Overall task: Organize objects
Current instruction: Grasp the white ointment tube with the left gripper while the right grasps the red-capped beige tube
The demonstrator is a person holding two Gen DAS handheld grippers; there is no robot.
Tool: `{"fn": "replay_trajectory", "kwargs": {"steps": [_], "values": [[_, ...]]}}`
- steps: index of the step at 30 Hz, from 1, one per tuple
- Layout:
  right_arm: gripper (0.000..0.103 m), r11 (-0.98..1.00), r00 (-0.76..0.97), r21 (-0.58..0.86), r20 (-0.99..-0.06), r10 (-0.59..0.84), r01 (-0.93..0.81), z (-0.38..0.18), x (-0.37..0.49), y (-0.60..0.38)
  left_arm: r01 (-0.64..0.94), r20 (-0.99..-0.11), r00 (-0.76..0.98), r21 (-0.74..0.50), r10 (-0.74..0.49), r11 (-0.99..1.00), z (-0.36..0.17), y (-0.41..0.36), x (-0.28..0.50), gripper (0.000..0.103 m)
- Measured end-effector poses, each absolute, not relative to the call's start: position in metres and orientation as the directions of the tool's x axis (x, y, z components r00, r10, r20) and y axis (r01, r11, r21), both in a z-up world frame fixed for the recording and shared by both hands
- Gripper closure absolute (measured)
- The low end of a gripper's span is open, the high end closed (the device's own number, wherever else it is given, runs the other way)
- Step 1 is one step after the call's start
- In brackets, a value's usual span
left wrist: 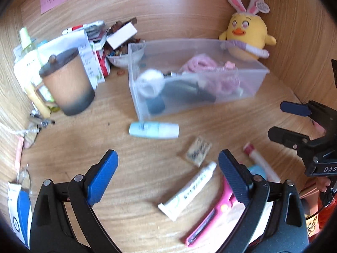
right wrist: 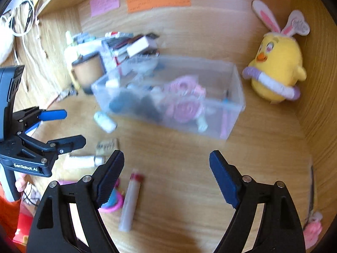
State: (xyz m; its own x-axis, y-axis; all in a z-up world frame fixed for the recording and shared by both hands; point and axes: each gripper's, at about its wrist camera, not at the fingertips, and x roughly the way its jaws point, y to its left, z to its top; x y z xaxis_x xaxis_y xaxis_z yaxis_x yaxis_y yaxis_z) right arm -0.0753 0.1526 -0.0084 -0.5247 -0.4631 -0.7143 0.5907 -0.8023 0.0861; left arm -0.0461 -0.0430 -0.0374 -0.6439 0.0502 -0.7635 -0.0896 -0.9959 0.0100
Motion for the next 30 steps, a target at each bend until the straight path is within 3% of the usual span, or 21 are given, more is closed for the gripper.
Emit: {"fn": "replay_trajectory", "kwargs": {"steps": [6, 10, 13, 20, 25, 30], "values": [[0.024, -0.795, -0.466, 0.121, -0.754, -0.463, 0.594, -0.030, -0.065, 0.151, -0.100, -0.795, -0.599, -0.036, 0.089, -0.994, -0.057, -0.043, -0.038, 0.006], [0.043, -0.789, -0.439, 0.130, -0.771, -0.461, 0.600, -0.037, -0.062, 0.150, -0.106, -0.803, -0.588, -0.039, 0.094, -0.994, -0.064, -0.042, -0.035, 0.008], [0.052, -0.782, -0.411, 0.153, -0.780, -0.471, 0.605, -0.042, -0.060, 0.150, -0.112, -0.805, -0.584, -0.045, 0.102, -0.993, -0.067, -0.041, -0.034, 0.023], [0.068, -0.780, -0.434, 0.118, -0.776, -0.458, 0.614, -0.043, -0.054, 0.146, -0.116, -0.799, -0.590, -0.055, 0.113, -0.992, -0.071, -0.040, -0.033, 0.045], [0.087, -0.785, -0.448, 0.104, -0.772, -0.451, 0.611, -0.043, -0.055, 0.146, -0.143, -0.790, -0.601, -0.043, 0.122, -0.989, -0.071, -0.035, -0.032, 0.067], [0.089, -0.792, -0.460, 0.103, -0.766, -0.449, 0.602, -0.044, -0.058, 0.146, -0.156, -0.783, -0.610, -0.035, 0.124, -0.987, -0.070, -0.032, -0.031, 0.087]]}}
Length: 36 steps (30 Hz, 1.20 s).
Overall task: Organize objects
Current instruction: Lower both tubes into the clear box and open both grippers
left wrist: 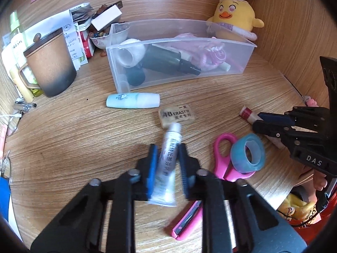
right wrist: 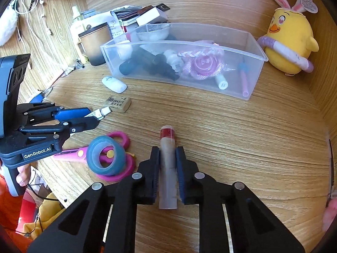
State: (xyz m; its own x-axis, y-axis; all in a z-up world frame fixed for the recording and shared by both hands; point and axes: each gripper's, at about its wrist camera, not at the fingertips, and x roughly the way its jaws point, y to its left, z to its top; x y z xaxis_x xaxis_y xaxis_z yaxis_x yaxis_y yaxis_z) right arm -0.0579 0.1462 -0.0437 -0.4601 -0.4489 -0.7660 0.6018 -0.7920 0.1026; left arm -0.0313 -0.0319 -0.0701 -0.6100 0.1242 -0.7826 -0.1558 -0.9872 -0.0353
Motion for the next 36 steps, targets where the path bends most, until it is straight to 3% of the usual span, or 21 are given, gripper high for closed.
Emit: {"fn": "replay_trajectory", "kwargs": {"steps": [21, 36], "values": [[0.089, -0.809, -0.578, 0.103, -0.648, -0.496, 0.579, 0.015, -0.086, 0.150, -0.123, -0.628, -0.765, -0.078, 0.145, -0.989, -0.001, -0.034, -0.047, 0.087], [0.089, -0.817, -0.618, 0.108, -0.599, -0.508, 0.567, 0.051, -0.140, 0.134, -0.066, -0.609, -0.785, -0.108, 0.118, -0.992, 0.023, -0.041, -0.103, 0.087]]}}
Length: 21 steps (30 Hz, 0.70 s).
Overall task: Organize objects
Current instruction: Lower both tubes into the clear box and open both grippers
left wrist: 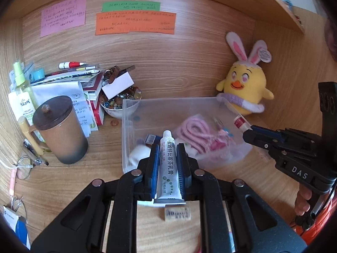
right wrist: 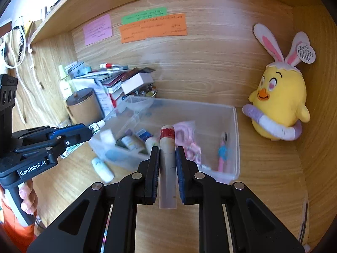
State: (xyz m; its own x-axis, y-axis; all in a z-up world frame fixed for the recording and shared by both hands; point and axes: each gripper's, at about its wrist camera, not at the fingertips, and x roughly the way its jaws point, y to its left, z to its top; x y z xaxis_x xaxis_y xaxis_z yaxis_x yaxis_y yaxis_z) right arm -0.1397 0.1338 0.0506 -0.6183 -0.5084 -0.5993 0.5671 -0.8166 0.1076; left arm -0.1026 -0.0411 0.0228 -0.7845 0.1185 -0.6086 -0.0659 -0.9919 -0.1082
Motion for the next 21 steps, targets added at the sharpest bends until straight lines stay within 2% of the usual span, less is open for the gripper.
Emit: {"fn": "replay_trajectory", "kwargs": {"steps": [9, 17, 18, 21], "values": [[0.089, -0.809, -0.561, 0.124, -0.660, -0.500, 0.575, 0.033, -0.180, 0.103, -0.089, -0.660, -0.740, -0.097, 0.131, -0.991, 0.011, -0.038, -0.140, 0.087], [0.089, -0.816, -0.558, 0.082, -0.689, -0.462, 0.573, 0.018, -0.193, 0.087, -0.109, -0.684, -0.712, -0.121, 0.162, -0.987, 0.001, -0.037, -0.155, 0.087], [0.089, -0.816, -0.558, 0.074, -0.693, -0.456, 0.574, 0.016, -0.193, 0.086, -0.111, -0.687, -0.708, -0.124, 0.167, -0.986, 0.001, -0.036, -0.156, 0.085], [0.088, -0.813, -0.547, 0.072, -0.706, -0.451, 0.578, 0.014, -0.194, 0.085, -0.110, -0.685, -0.708, -0.131, 0.170, -0.985, 0.004, -0.037, -0.156, 0.072]]}}
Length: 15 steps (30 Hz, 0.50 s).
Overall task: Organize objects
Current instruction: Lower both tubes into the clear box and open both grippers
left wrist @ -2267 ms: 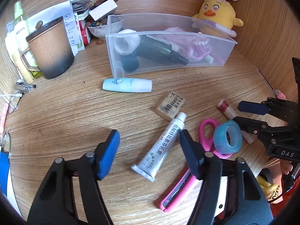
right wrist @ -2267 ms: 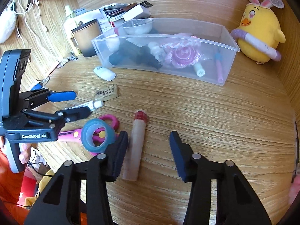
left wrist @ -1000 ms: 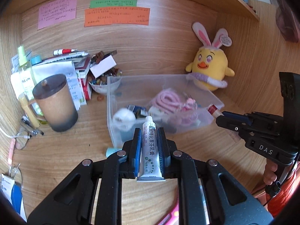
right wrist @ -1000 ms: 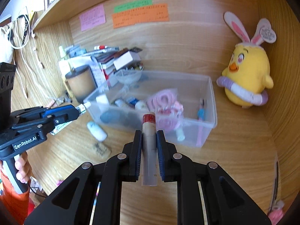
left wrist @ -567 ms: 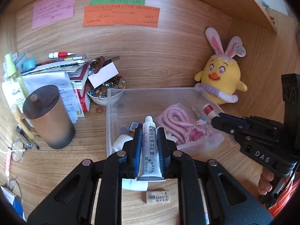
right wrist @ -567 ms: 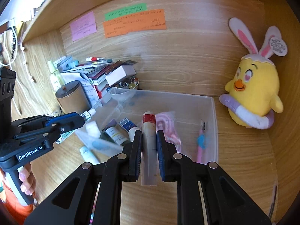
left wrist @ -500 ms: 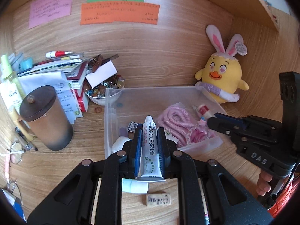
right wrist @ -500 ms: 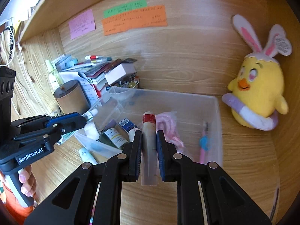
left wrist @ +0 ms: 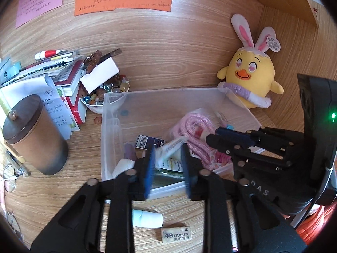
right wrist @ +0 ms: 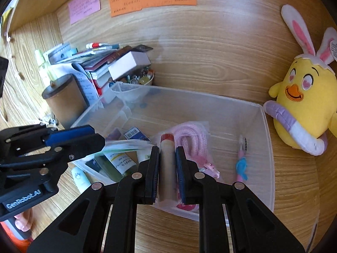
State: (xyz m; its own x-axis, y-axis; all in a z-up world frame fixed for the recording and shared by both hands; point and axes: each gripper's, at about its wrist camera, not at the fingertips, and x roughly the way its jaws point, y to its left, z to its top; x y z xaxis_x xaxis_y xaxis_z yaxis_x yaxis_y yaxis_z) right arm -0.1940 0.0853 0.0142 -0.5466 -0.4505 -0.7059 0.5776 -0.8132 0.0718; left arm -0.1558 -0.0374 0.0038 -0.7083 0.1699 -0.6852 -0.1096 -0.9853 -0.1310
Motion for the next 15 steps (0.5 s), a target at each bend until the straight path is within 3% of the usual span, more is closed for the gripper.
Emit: {"fn": "replay_trajectory", "kwargs": {"steps": [4, 8, 15], "values": [[0.072, -0.812, -0.552, 0.078, -0.695, -0.459, 0.578, 0.019, -0.189, 0.091, -0.107, -0.665, -0.728, -0.128, 0.166, -0.986, 0.011, -0.037, -0.149, 0.057], [0.064, -0.815, -0.581, 0.051, -0.675, -0.454, 0.578, 0.028, -0.176, 0.097, -0.105, -0.645, -0.749, -0.107, 0.149, -0.989, 0.021, -0.036, -0.138, 0.047], [0.044, -0.806, -0.605, 0.030, -0.645, -0.467, 0.591, 0.040, -0.151, 0.109, -0.085, -0.614, -0.782, -0.066, 0.108, -0.994, 0.033, -0.037, -0.111, 0.016]]}}
